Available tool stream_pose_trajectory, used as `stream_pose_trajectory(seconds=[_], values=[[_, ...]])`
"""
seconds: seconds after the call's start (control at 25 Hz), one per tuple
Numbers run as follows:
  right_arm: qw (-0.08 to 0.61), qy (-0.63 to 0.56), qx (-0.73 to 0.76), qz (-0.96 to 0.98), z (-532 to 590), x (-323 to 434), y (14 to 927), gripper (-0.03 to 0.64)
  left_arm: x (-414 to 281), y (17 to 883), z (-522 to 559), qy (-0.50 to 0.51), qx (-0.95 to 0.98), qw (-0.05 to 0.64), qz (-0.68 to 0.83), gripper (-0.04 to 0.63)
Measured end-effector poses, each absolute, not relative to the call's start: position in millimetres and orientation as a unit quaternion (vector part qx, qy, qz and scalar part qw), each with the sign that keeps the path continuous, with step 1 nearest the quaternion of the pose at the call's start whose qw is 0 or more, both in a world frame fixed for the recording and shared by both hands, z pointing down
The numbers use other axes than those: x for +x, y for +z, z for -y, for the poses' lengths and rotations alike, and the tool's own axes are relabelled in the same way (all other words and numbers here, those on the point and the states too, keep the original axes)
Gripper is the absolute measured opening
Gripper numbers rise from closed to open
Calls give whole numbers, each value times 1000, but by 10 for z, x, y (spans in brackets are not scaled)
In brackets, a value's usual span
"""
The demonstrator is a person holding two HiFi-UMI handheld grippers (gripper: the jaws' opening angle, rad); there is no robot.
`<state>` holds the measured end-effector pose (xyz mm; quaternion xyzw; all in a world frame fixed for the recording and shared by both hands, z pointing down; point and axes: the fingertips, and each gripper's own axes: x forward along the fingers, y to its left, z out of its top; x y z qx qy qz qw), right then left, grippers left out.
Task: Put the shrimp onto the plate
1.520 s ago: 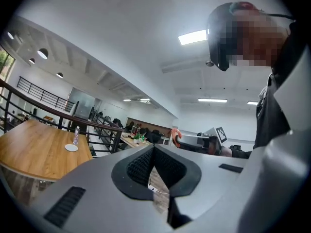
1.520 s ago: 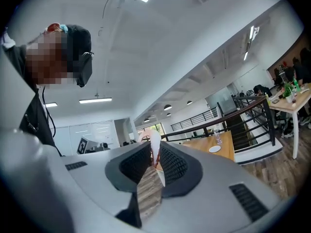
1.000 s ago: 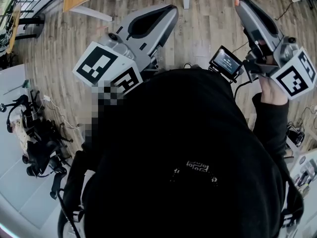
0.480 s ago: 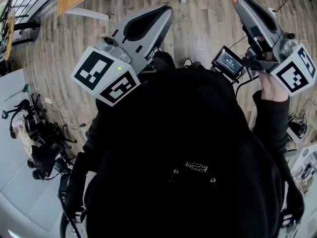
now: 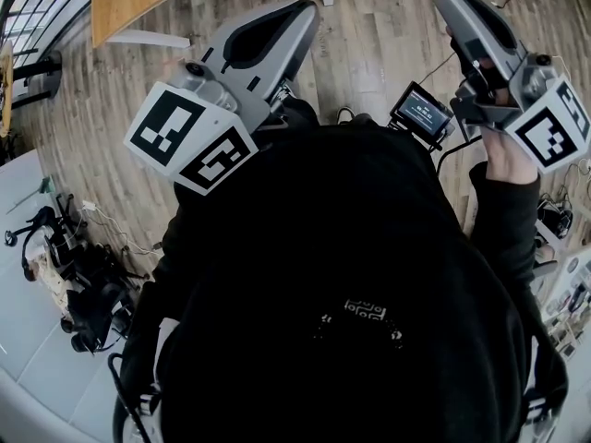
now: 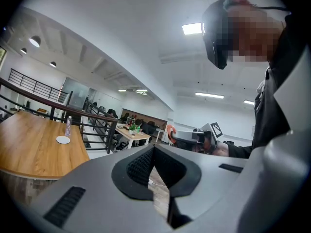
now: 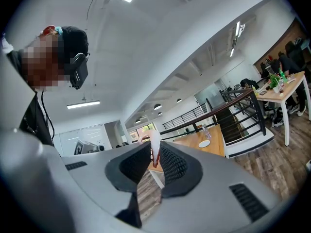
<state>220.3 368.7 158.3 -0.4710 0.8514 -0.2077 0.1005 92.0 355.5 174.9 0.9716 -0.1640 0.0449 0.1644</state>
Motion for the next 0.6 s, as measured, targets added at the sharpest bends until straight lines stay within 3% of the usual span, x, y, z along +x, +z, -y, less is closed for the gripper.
stream_pose_trajectory(seconds=[0.6], values=[[77, -211, -462, -858, -2781, 1777, 1676, 67, 588, 1868, -2663, 35, 969, 173, 172, 3]])
